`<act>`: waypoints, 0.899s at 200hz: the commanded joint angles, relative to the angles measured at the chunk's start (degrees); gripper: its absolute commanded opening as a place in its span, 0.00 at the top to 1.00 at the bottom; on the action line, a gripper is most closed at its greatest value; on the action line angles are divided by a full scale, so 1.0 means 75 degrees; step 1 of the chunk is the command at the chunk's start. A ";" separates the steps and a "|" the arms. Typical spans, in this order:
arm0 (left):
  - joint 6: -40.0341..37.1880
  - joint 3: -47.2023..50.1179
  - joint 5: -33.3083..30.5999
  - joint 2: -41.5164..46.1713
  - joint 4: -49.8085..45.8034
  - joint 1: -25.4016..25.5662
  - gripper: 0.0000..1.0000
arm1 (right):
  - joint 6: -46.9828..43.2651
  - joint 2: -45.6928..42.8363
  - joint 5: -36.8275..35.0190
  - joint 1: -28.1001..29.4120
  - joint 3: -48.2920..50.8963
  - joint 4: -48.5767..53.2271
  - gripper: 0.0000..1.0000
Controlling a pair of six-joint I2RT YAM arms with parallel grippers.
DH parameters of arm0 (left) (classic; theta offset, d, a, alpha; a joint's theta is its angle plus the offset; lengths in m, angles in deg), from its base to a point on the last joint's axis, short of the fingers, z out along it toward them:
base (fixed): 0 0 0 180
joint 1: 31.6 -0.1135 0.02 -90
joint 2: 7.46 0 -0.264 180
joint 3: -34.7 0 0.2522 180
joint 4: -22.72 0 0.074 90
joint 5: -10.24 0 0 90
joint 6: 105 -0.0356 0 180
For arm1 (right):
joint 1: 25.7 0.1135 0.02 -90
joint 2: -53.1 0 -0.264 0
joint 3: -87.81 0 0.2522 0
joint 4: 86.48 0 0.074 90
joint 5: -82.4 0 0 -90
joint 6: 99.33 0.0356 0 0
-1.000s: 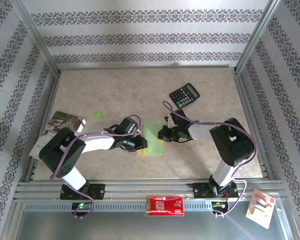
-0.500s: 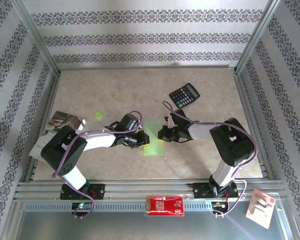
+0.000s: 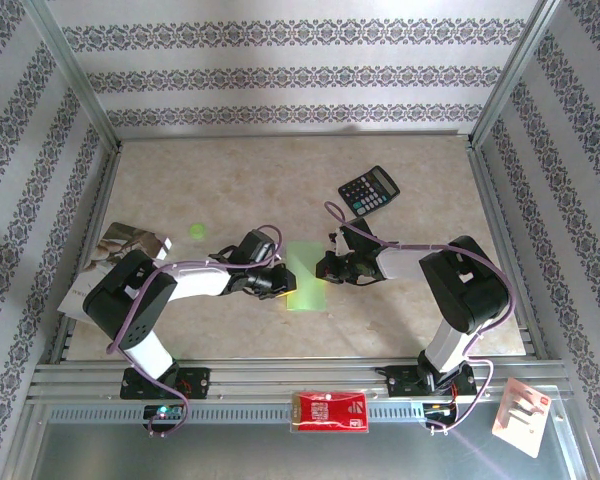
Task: Fold a paper plane with a square sheet of paper (pick it up from the middle)
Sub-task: First fold the square sheet of paper in half at the center of the table.
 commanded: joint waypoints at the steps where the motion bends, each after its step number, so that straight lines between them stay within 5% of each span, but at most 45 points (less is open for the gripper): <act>1: 0.0006 0.0057 0.0106 -0.0254 0.0280 -0.0099 0.85 | -0.0213 0.0285 -0.1043 0.0024 0.0288 0.0909 1.00; 87: -0.0186 0.0455 0.0026 -0.0298 0.0002 -0.0239 0.88 | -0.0202 0.0093 -0.0979 0.0013 0.0256 0.0926 1.00; 119: -0.0535 0.0633 0.0588 -0.0427 -0.0170 -0.0347 0.99 | -0.0178 -0.0366 -0.0367 -0.0033 0.0253 0.0520 1.00; 180: -0.1307 0.0894 0.1425 -0.0539 -0.0410 -0.0501 1.00 | 0.0547 -0.1921 -0.0016 0.0330 0.0212 0.0012 0.87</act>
